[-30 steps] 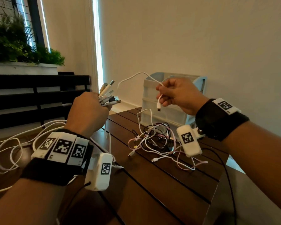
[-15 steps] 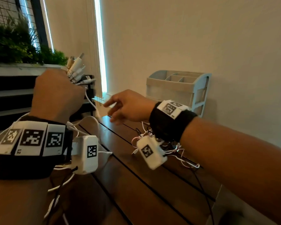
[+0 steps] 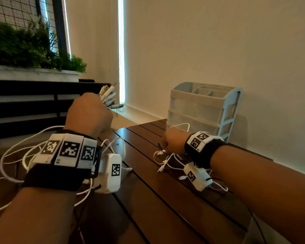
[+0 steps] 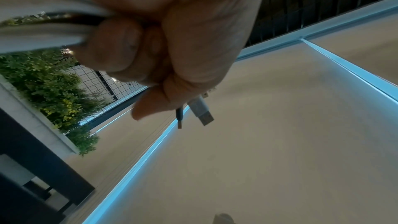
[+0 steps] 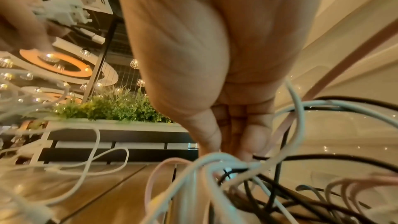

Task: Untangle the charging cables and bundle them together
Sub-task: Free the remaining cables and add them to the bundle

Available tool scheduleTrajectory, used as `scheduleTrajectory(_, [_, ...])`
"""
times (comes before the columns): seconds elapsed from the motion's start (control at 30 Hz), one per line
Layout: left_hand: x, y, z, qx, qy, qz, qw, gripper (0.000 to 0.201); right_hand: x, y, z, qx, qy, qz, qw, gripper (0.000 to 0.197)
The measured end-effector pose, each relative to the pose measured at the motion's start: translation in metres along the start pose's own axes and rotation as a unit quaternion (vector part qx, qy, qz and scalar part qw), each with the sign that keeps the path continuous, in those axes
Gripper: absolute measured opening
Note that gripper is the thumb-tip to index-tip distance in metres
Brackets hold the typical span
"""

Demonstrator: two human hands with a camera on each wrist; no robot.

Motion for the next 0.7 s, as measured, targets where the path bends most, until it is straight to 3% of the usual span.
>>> scheduleTrajectory(0.03, [0.000,0.002,0.001,-0.010,-0.005,0.000,1.000,0.006,0.004,-0.004,0.001,-0.022,-0.001,-0.004,1.000,0.019])
scheduleTrajectory(0.13, [-0.001,0.013,0.006,-0.069,-0.015,0.018,0.997,0.026,0.008,-0.015,-0.001,-0.087,0.005,-0.038,0.995,0.016])
scheduleTrajectory(0.3, [-0.011,0.037,0.024,-0.156,-0.061,0.074,0.983,0.035,0.011,-0.026,0.005,-0.093,0.014,-0.066,0.993,0.023])
scheduleTrajectory(0.53, [-0.021,0.002,0.031,-0.205,-0.050,-0.005,0.977,0.043,-0.003,-0.028,0.021,-0.110,0.005,-0.069,0.992,0.032])
scheduleTrajectory(0.6, [-0.023,-0.006,0.032,-0.203,-0.054,-0.019,0.977,0.042,-0.010,-0.010,0.017,-0.102,-0.002,-0.035,0.994,0.025])
scheduleTrajectory(0.7, [-0.024,-0.013,0.033,-0.208,-0.060,-0.036,0.976,0.040,-0.022,0.040,0.024,-0.089,-0.040,0.101,0.990,0.020])
Point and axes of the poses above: each hand's wrist, its own x-axis towards the middle knuckle, its own y-axis out of the back of the hand, z = x × y, the point moved 8 cm from there along x, towards the middle knuckle, and after that the axes turned 11 degrees about y, right-handed, at the moved point
